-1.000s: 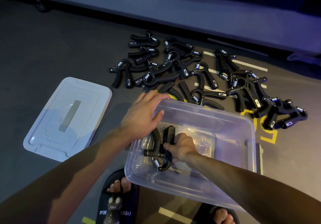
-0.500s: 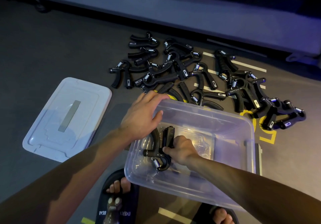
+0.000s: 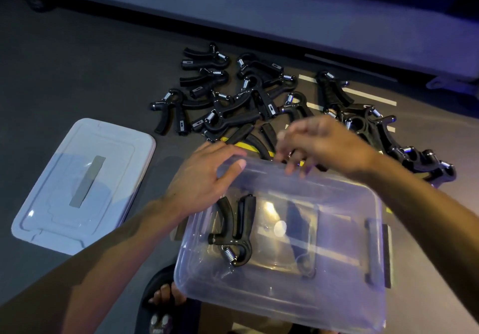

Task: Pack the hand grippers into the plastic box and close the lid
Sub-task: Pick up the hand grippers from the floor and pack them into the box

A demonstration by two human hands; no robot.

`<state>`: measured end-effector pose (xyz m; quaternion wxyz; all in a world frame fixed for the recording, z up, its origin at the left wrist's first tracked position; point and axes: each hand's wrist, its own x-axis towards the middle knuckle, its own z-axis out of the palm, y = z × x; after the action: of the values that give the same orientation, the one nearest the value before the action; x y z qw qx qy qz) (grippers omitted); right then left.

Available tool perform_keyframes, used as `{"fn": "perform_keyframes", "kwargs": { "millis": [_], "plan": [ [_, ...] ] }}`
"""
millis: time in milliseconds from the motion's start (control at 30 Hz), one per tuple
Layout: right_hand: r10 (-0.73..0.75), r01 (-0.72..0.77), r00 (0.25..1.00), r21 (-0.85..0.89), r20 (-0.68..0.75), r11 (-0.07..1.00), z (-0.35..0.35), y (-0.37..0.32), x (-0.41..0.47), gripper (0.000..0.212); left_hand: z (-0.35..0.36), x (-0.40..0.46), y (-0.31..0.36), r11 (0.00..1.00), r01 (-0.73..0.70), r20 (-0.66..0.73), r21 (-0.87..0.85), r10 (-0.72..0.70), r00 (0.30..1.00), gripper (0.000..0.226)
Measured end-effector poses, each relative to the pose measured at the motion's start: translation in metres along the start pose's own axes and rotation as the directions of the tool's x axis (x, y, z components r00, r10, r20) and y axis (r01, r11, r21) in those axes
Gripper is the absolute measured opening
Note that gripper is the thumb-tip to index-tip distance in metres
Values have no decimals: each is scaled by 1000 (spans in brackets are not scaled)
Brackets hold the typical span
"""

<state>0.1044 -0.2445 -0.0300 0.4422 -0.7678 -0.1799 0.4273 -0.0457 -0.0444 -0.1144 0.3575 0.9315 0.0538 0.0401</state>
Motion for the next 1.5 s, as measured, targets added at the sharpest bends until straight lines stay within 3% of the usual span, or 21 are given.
{"fn": "perform_keyframes", "kwargs": {
  "millis": [67, 100, 167, 233, 300, 400, 633, 733, 800, 867, 1000, 1067, 1233, 1333, 1433, 1500],
  "plan": [
    [-18, -36, 971, -221, -240, 975, -31, 23, 36, 18, 0, 1, 0, 1000, 5, -18, -26, -6, 1000, 24],
    [-13, -109, 957, -400, -290, 910, -43, 41, 55, 14, -1, 1, 1, 1000, 8, -19, -29, -9, 1000, 23],
    [134, -288, 951, -647, -277, 706, -58, 76, 81, 17, 0, 1, 0, 1000, 6, -19, -27, -7, 1000, 22],
    [272, -370, 926, -776, -262, 511, -60, 101, 92, 30, 0, 1, 0, 1000, 9, -20, -28, -10, 1000, 23],
    [286, -371, 921, -826, -266, 425, -57, 114, 95, 42, -1, 1, 0, 999, 24, -16, -39, -24, 1000, 24],
    [263, -369, 923, -844, -282, 390, -54, 121, 97, 51, -1, 1, 2, 998, 30, -15, -46, -31, 999, 24],
    [180, -311, 943, -933, -279, 183, -45, 115, 97, 35, -2, 1, 5, 999, 23, -24, -43, -24, 999, 20],
    [164, -322, 945, -900, -285, 294, -52, 112, 88, 39, -3, 1, 7, 1000, 16, -30, -25, -17, 999, 20],
    [59, -287, 954, -840, -294, 461, -61, 105, 79, 35, -3, 1, 7, 1000, 15, -35, -6, -15, 999, 20],
    [-104, -151, 961, -799, -257, 582, -69, 90, 68, 23, -3, 1, 8, 1000, 23, -36, -1, -23, 999, 19],
    [-416, 118, 889, -784, -190, 610, -71, 38, 34, 16, -6, 1, 11, 999, 0, -30, 38, 1, 1000, 24],
    [-503, 202, 845, -761, -184, 617, -66, 8, 15, 19, -10, 3, 17, 1000, -4, -60, 19, 6, 998, 32],
    [-516, 339, 856, -731, -21, 592, -45, -46, -17, 26, -29, 12, 50, 993, -5, -165, -119, -15, 986, 51],
    [-421, 361, 906, -596, 42, 717, -31, -58, -25, 43, -37, 13, 63, 995, -34, -147, -89, 21, 989, 39],
    [-430, 381, 903, -455, -5, 805, -28, -57, -29, 34, -39, 10, 67, 991, -66, -114, -115, 53, 992, 27],
    [-451, 362, 885, -442, -113, 821, -33, -52, -31, 29, -39, 6, 62, 970, -28, -67, -243, 13, 998, 23]
  ]
}}
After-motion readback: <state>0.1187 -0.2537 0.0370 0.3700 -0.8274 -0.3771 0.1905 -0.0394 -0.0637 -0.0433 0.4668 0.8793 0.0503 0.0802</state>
